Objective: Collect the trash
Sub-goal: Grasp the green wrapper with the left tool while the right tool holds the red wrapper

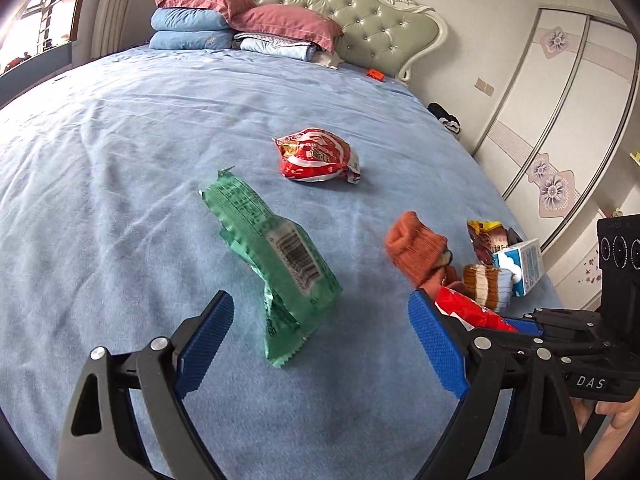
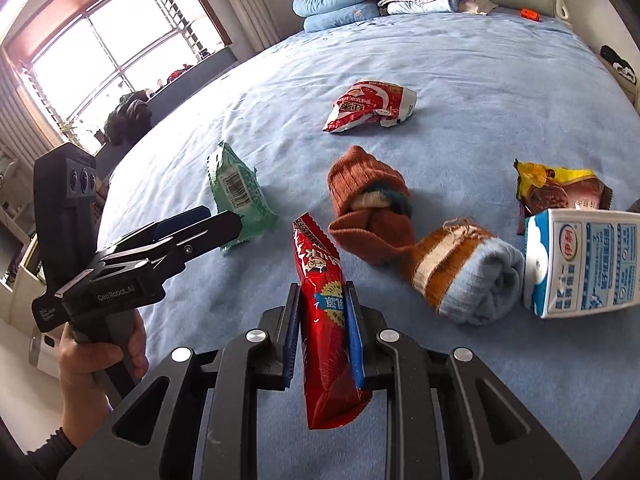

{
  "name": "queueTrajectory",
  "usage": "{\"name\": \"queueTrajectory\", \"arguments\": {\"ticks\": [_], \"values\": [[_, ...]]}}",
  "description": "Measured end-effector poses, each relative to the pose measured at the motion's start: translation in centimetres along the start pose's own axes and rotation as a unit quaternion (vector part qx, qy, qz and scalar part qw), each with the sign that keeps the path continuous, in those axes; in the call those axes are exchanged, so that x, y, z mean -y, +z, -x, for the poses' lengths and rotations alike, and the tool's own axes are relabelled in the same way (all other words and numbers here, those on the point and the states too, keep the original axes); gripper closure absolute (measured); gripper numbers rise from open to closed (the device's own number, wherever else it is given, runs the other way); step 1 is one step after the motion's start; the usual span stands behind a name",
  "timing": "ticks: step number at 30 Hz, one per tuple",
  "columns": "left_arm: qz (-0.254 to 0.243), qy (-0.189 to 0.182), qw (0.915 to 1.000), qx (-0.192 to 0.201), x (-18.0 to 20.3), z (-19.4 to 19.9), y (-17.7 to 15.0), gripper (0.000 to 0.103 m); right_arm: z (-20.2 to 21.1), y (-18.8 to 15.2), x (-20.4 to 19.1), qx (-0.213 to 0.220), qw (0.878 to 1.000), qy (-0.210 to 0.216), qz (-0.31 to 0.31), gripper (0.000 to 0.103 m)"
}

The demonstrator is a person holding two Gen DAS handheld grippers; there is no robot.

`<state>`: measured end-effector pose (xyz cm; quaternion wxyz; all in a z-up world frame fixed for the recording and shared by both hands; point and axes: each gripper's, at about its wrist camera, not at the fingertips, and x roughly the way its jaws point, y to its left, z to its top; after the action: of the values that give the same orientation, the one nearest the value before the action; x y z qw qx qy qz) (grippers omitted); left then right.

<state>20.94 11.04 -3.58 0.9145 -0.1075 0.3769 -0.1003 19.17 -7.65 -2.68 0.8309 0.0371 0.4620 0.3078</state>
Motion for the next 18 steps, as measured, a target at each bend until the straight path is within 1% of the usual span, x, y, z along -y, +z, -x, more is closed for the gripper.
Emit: {"name": "queueTrajectory", "arguments": {"ticks": [6, 8, 9, 10, 12, 13, 14, 15, 18], "values": [[0.02, -0.005, 0.9996, -0.021, -1.8, -3.0, 2.3, 0.014, -1.2, 1.7, 1.5, -0.001, 0.999, 0.025, -0.03, 0.082], [0.022, -0.018, 0.9993, -0.025, -1.9, -3.8, 2.8, 0.018, -1.6, 2.0, 1.8, 0.0, 0.999, 0.025, -0.034, 0.082], [0.018, -0.018, 0.9994, -0.025, -1.9, -4.1, 2.9, 0.029, -1.8, 2.2, 1.9, 0.001, 0.999, 0.026, -0.038, 0.082], [0.013, -0.019, 0.9994, -0.025, -1.7, -4.3, 3.0, 0.045, -2.0, 2.2, 2.1, 0.002, 0.999, 0.029, -0.042, 0.082], [0.013, -0.036, 0.9988, -0.032, -1.6, -4.7, 2.8, 0.054, -2.2, 2.1, 2.4, 0.001, 0.998, 0.033, -0.047, 0.082], [0.01, -0.038, 0.9987, -0.033, -1.4, -4.8, 2.6, 0.058, -2.3, 2.0, 2.4, 0.0, 0.998, 0.034, -0.047, 0.082], [0.004, -0.039, 0.9986, -0.035, -1.3, -4.9, 2.5, 0.06, -2.3, 2.0, 2.4, 0.001, 0.998, 0.034, -0.045, 0.082], [-0.002, -0.042, 0.9985, -0.035, -1.0, -4.8, 2.3, 0.063, -2.3, 1.9, 2.4, 0.001, 0.998, 0.033, -0.044, 0.082], [-0.02, -0.049, 0.9983, -0.024, 0.0, -3.8, 1.8, 0.066, -2.1, 1.9, 2.3, 0.005, 0.999, 0.032, -0.043, 0.082]]}}
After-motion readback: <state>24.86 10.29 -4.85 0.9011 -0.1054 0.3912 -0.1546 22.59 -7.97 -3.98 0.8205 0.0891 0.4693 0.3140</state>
